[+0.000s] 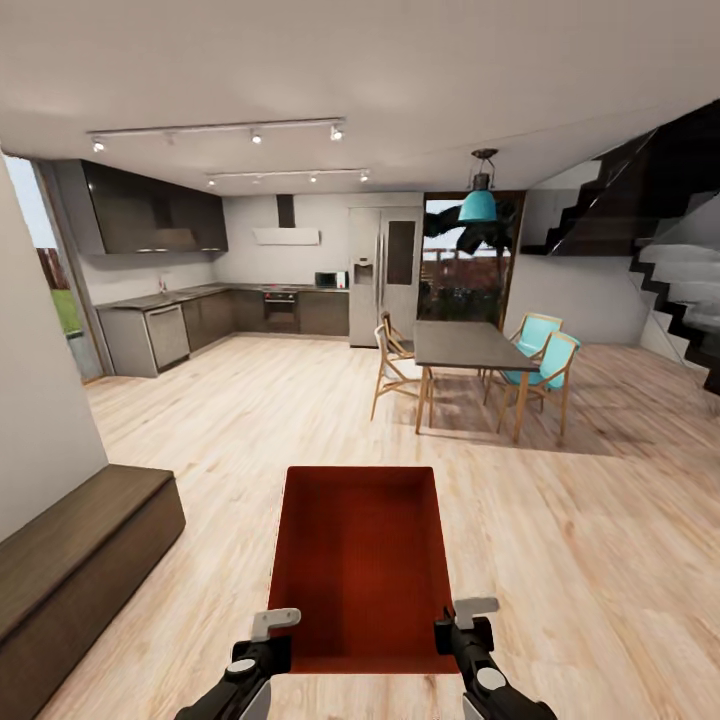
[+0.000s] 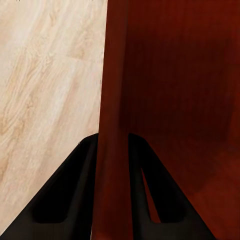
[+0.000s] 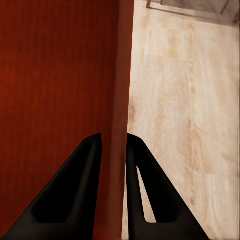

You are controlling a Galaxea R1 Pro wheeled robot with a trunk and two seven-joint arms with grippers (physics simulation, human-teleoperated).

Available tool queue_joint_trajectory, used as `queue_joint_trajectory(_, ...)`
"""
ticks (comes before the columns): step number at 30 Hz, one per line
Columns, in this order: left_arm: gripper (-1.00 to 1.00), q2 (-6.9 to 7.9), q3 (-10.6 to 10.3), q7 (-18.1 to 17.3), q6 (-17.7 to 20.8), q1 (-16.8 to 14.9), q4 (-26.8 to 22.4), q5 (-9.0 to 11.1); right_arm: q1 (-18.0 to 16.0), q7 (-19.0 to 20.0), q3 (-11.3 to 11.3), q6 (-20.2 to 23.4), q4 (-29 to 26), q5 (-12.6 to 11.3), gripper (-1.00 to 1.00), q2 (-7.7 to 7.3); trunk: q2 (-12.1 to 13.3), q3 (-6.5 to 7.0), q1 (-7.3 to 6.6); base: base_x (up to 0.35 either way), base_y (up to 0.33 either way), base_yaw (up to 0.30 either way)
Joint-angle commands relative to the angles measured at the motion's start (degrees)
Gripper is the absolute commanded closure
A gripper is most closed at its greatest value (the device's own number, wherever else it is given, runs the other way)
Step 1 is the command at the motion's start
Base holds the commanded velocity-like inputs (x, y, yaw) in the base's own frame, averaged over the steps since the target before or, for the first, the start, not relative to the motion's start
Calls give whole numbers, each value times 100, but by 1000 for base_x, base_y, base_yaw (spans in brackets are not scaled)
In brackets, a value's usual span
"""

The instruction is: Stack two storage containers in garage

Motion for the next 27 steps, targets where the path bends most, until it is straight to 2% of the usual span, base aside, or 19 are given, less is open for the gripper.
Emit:
queue_joint_trajectory(1,100,49,80,141,20,-1,3,64,-9,-283,-114,-348,-7,-51,100,-9,-8,-9,1,0,0,-287)
queue_joint_trajectory(17,100,49,80,111,20,0,3,64,-9,-283,-114,-356,-8,-51,100,-2,-8,-9,1,3,0,-287)
queue_joint_trajectory(27,100,49,80,86,20,-1,3,64,-9,-283,-114,-356,-7,-51,100,0,-8,-9,1,98,0,-288)
